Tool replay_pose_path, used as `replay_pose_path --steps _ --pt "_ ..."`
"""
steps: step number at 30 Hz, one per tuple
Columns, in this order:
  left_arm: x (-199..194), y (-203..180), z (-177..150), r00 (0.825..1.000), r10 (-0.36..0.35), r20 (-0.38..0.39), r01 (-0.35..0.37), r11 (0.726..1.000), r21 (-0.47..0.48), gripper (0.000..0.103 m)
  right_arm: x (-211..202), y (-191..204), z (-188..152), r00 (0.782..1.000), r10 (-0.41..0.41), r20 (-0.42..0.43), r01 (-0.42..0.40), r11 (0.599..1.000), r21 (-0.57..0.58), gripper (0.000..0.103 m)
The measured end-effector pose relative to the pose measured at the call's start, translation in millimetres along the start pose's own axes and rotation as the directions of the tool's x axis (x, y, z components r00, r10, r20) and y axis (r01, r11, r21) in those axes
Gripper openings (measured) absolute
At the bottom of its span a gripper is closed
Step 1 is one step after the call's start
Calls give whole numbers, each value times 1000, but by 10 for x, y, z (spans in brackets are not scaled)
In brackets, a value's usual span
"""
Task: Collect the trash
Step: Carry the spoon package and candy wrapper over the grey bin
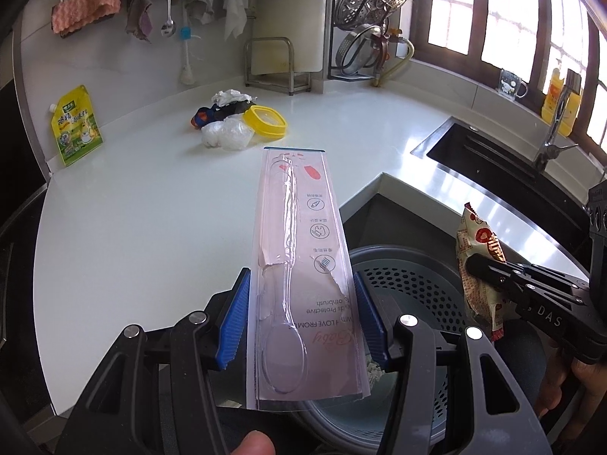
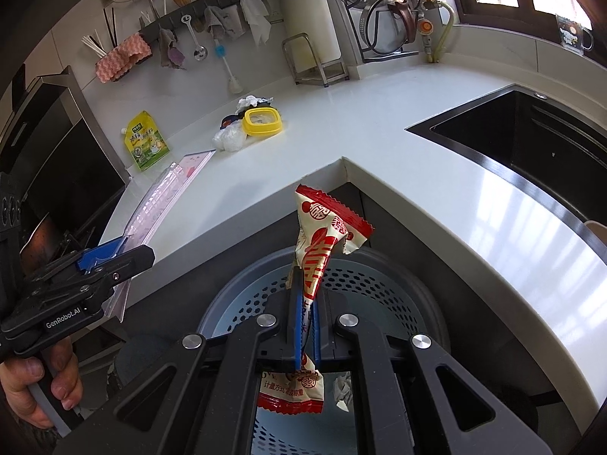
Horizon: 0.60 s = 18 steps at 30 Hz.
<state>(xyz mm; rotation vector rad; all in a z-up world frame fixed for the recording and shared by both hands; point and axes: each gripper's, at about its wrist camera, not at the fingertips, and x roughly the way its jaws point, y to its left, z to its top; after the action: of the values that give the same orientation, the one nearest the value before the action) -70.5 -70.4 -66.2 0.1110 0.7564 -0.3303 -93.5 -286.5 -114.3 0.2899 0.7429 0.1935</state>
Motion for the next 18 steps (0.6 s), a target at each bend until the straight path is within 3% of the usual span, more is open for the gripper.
replay_pose_path --steps 18 --pt "-13 -89 -109 1000 3 -13 -3 1000 20 52 -32 -13 -134 1000 3 -4 -3 1000 13 4"
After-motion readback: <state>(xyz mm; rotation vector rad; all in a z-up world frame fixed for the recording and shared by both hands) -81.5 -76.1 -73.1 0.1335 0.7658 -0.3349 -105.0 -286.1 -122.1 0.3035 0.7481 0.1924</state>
